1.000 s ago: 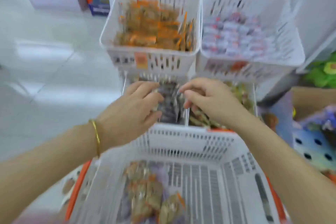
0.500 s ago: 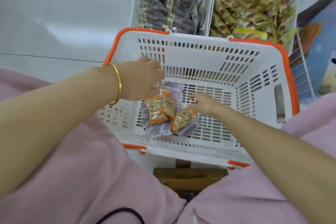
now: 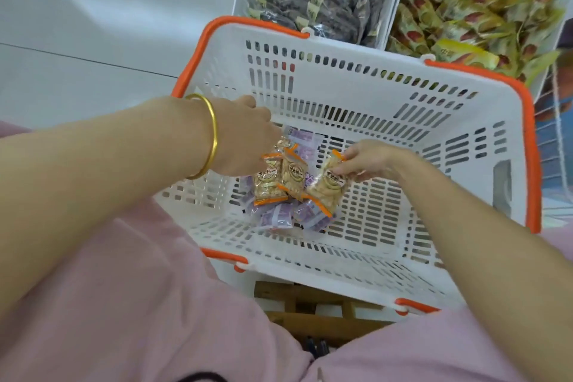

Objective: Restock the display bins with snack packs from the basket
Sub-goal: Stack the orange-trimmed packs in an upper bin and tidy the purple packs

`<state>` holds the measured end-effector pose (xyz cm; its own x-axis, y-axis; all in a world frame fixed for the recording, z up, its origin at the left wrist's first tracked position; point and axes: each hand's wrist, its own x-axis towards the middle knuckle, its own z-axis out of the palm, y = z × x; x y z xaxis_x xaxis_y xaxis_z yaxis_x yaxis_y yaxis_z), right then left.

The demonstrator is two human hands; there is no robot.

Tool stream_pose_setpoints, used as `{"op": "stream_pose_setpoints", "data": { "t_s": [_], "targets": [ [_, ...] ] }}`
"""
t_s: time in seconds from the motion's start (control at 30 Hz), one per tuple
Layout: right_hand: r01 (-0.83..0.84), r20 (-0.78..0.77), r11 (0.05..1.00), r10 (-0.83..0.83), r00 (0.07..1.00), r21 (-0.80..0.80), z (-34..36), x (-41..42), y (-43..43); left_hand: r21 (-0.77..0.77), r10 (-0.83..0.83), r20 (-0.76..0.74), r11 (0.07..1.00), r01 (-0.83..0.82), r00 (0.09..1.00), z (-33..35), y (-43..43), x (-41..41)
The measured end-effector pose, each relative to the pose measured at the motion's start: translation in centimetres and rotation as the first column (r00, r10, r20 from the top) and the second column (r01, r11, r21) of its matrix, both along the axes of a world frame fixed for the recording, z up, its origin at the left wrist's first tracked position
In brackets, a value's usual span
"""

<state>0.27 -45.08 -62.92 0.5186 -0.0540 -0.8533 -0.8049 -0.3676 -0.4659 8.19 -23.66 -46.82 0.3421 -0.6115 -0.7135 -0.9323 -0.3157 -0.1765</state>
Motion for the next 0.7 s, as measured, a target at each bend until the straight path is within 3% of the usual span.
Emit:
{"op": "stream_pose_setpoints", "data": {
  "t_s": [0.07, 0.17, 0.33, 0.43, 0.57, 0.63, 0.7],
  "targets": [
    [0.014, 0.069, 0.999, -0.017, 0.997, 0.040, -1.0, 1.1, 2.0, -0.002, 0.009, 0.014, 1.000, -0.009, 1.000, 0.0, -0.2, 0.3],
    [0.118, 0.055, 0.987, -0.125, 0.991, 0.109, -4.1, 1.9, 5.6, -0.036, -0.008, 0.007, 0.999, 0.008, 1.000, 0.0, -0.5, 0.4],
    [0.282, 0.150, 0.958, -0.272, 0.950, -0.051, -6.6, 2.4, 7.3, -0.044, 0.061, -0.067, 0.997, -0.064, 0.996, -0.1, -0.1, 0.4],
    [0.270, 0.216, 0.960, -0.248, 0.944, -0.077, -6.2, 2.0, 7.7, -0.023, 0.060, -0.069, 0.998, -0.062, 0.996, 0.0, 0.0, 0.5],
    [0.210, 0.312, 0.977, -0.213, 0.926, 0.044, -1.4, 1.4, 5.5, -0.093, 0.139, -0.065, 0.985, -0.145, 0.988, 0.3, -0.3, 0.7],
    [0.151, 0.385, 0.982, -0.185, 0.904, 0.117, 3.2, 1.6, 3.4, -0.239, 0.286, -0.112, 0.922, -0.306, 0.952, 0.7, -0.9, 1.0],
    [0.092, 0.466, 0.977, -0.174, 0.868, 0.193, 8.3, 2.1, 1.1, -0.397, 0.444, -0.248, 0.764, -0.508, 0.861, 1.4, -1.8, 1.3]
  ]
}}
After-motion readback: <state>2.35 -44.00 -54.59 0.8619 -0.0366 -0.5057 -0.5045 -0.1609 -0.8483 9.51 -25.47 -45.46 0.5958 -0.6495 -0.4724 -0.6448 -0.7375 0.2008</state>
